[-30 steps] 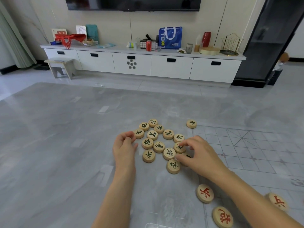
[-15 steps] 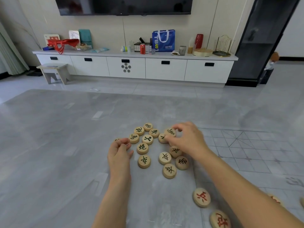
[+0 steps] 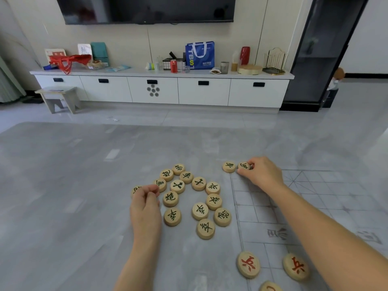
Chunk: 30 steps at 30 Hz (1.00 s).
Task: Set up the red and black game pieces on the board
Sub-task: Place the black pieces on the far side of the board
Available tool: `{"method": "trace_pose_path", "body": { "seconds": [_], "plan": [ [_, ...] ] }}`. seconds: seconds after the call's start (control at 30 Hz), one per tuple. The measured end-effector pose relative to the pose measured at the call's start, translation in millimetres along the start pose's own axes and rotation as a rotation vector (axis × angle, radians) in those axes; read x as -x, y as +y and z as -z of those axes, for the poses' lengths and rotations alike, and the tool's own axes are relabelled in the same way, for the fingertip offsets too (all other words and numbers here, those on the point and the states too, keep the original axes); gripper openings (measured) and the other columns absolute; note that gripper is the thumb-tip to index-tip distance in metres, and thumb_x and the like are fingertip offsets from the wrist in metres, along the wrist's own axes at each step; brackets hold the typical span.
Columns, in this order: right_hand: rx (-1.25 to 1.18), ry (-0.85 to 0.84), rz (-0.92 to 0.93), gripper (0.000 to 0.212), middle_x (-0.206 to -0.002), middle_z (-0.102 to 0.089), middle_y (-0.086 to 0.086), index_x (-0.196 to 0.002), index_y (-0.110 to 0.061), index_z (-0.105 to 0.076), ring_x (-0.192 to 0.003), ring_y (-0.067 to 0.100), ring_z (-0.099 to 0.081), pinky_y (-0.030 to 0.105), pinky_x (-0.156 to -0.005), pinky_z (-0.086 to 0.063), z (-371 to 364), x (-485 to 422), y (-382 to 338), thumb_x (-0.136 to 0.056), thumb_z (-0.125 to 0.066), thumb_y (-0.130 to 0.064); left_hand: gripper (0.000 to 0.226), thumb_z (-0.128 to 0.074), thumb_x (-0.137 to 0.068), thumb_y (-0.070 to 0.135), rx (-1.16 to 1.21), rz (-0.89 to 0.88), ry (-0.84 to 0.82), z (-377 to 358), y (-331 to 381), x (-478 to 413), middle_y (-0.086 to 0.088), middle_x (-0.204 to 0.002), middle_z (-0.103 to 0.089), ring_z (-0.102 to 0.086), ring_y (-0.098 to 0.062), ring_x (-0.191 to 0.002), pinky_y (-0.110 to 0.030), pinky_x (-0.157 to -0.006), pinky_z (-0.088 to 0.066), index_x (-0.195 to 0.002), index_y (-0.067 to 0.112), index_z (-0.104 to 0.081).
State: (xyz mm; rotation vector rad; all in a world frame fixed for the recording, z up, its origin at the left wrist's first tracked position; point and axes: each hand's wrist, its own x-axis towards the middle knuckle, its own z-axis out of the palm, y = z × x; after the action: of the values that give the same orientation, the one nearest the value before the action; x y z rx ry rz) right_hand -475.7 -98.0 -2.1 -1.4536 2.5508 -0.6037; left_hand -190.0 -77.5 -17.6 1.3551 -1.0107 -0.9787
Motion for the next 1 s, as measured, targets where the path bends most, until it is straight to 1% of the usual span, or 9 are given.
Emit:
{"method": "trace_pose_path", "body": {
  "seconds": [0.1,0.2,0.27,0.37,0.5,0.63,0.73,0.87,1.0],
  "plan": [
    [-0.002,0.008,0.013,0.035,-0.094,-0.061,0.000,-0.081,-0.025,-0.059,-0.086,0.023,-0.057,0.030,-0.066,-0.040,-2.8,0.2,1.6,-0.073,-0.066,-0.059,0.029,-0.040,-0.090,0.002,-0.008,0.001,0.009,-0.7,-1.0,-0.8,0.001,-0.090,-0.063,-0.058,-0.012,-0.084,-0.042,-0.086,-0.049,-0.087,0.021,-0.061],
    [-0.007,-0.013,0.043,0.044,-0.092,-0.061,0.003,-0.075,-0.019,-0.054,-0.081,0.023,-0.056,0.031,-0.062,-0.039,-1.7,1.1,5.0,-0.070,-0.067,-0.061,0.029,-0.040,-0.089,0.001,-0.007,0.001,0.006,-1.1,-1.5,-0.4,0.000,-0.089,-0.063,-0.057,-0.012,-0.082,-0.043,-0.086,-0.049,-0.086,0.021,-0.061],
    [-0.014,-0.037,0.049,0.049,-0.099,-0.060,0.004,-0.089,-0.015,-0.057,-0.088,0.024,-0.055,0.034,-0.068,-0.043,3.1,6.2,5.8,-0.069,-0.069,-0.059,0.028,-0.040,-0.089,0.003,-0.008,-0.004,0.003,-0.9,-2.0,-1.0,0.000,-0.091,-0.064,-0.058,-0.014,-0.084,-0.044,-0.086,-0.048,-0.086,0.022,-0.061],
    [-0.029,-0.082,0.058,0.068,-0.118,-0.055,0.005,-0.122,-0.012,-0.051,-0.106,0.025,-0.054,0.037,-0.084,-0.046,12.1,25.2,2.2,-0.073,-0.070,-0.054,0.029,-0.040,-0.089,0.003,-0.010,-0.003,0.001,-0.7,-3.2,-2.7,0.000,-0.092,-0.064,-0.059,-0.015,-0.088,-0.046,-0.088,-0.049,-0.085,0.024,-0.060],
    [-0.103,-0.120,0.184,0.068,-0.120,-0.051,-0.001,-0.135,-0.021,-0.044,-0.108,0.016,-0.052,0.034,-0.091,-0.045,19.9,66.0,-7.6,-0.078,-0.067,-0.051,0.030,-0.039,-0.090,0.002,-0.003,0.004,-0.004,-0.3,-3.1,-3.2,0.000,-0.093,-0.065,-0.060,-0.015,-0.091,-0.046,-0.091,-0.049,-0.084,0.023,-0.060],
    [-0.117,-0.331,0.340,0.059,-0.107,-0.057,-0.013,-0.127,-0.025,-0.053,-0.096,0.002,-0.055,0.024,-0.086,-0.048,23.9,101.8,-18.6,-0.077,-0.067,-0.052,0.031,-0.038,-0.090,0.003,-0.014,-0.015,-0.012,0.4,-5.1,-3.6,-0.001,-0.095,-0.065,-0.061,-0.018,-0.098,-0.046,-0.094,-0.048,-0.085,0.025,-0.059],
    [-0.024,-0.420,0.420,0.064,-0.113,-0.056,-0.013,-0.125,-0.028,-0.054,-0.101,0.003,-0.053,0.025,-0.089,-0.047,28.0,111.0,-23.1,-0.071,-0.070,-0.057,0.030,-0.038,-0.091,0.005,-0.040,-0.057,-0.006,1.0,-6.1,-0.4,0.003,-0.095,-0.065,-0.061,-0.018,-0.097,-0.045,-0.092,-0.049,-0.086,0.026,-0.059],
    [0.053,-0.423,0.478,0.066,-0.112,-0.049,-0.015,-0.121,-0.031,-0.055,-0.102,0.006,-0.049,0.029,-0.088,-0.046,26.7,112.9,-26.1,-0.066,-0.073,-0.060,0.030,-0.038,-0.091,0.006,-0.074,-0.098,-0.001,0.8,-5.9,2.7,0.008,-0.092,-0.065,-0.061,-0.019,-0.094,-0.042,-0.088,-0.050,-0.085,0.028,-0.058],
    [0.054,-0.362,0.491,0.057,-0.107,-0.045,-0.019,-0.119,-0.033,-0.055,-0.098,0.004,-0.046,0.023,-0.077,-0.041,21.4,117.8,-23.5,-0.070,-0.070,-0.058,0.028,-0.040,-0.092,0.007,-0.081,-0.106,-0.003,-0.4,-1.7,6.4,0.009,-0.089,-0.064,-0.060,-0.019,-0.093,-0.038,-0.082,-0.048,-0.083,0.027,-0.058]
  ]
}}
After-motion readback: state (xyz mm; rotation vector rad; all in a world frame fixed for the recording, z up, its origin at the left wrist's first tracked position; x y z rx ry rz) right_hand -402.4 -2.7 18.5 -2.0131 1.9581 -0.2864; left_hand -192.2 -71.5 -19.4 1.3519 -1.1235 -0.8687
